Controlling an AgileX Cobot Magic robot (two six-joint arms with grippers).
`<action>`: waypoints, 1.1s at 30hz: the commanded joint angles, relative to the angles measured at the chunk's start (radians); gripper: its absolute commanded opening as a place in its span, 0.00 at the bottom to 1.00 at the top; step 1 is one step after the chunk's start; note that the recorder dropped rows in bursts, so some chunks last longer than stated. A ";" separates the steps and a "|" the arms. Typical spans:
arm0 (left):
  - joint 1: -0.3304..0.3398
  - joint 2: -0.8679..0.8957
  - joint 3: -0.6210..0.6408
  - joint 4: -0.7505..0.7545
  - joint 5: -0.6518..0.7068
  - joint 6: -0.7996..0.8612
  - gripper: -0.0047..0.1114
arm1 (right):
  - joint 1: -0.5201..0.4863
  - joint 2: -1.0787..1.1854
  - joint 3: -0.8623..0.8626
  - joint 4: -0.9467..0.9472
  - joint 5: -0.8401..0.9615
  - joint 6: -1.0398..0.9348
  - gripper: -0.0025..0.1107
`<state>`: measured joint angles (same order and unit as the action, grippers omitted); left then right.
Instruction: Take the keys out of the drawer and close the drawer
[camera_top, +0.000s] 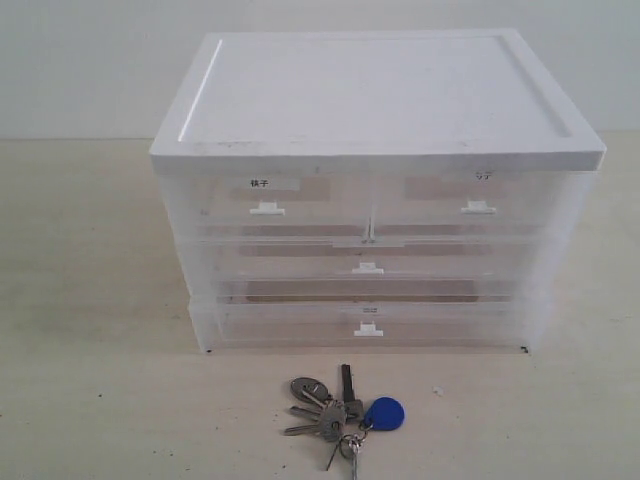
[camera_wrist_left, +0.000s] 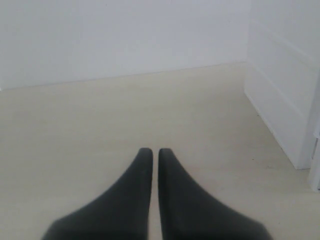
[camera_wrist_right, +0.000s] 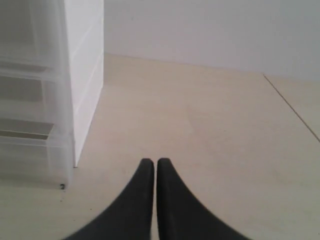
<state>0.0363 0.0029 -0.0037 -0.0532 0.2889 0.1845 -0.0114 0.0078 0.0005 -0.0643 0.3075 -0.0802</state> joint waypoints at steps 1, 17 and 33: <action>0.002 -0.003 0.004 -0.005 0.002 0.003 0.08 | 0.043 -0.008 0.000 0.002 0.000 -0.026 0.02; 0.002 -0.003 0.004 -0.005 0.002 0.003 0.08 | 0.043 -0.008 0.000 0.002 0.016 0.075 0.02; 0.002 -0.003 0.004 -0.005 0.002 0.003 0.08 | 0.043 -0.008 0.000 0.028 0.018 0.130 0.02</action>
<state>0.0363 0.0029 -0.0037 -0.0532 0.2889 0.1845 0.0290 0.0078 0.0005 -0.0377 0.3298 0.0504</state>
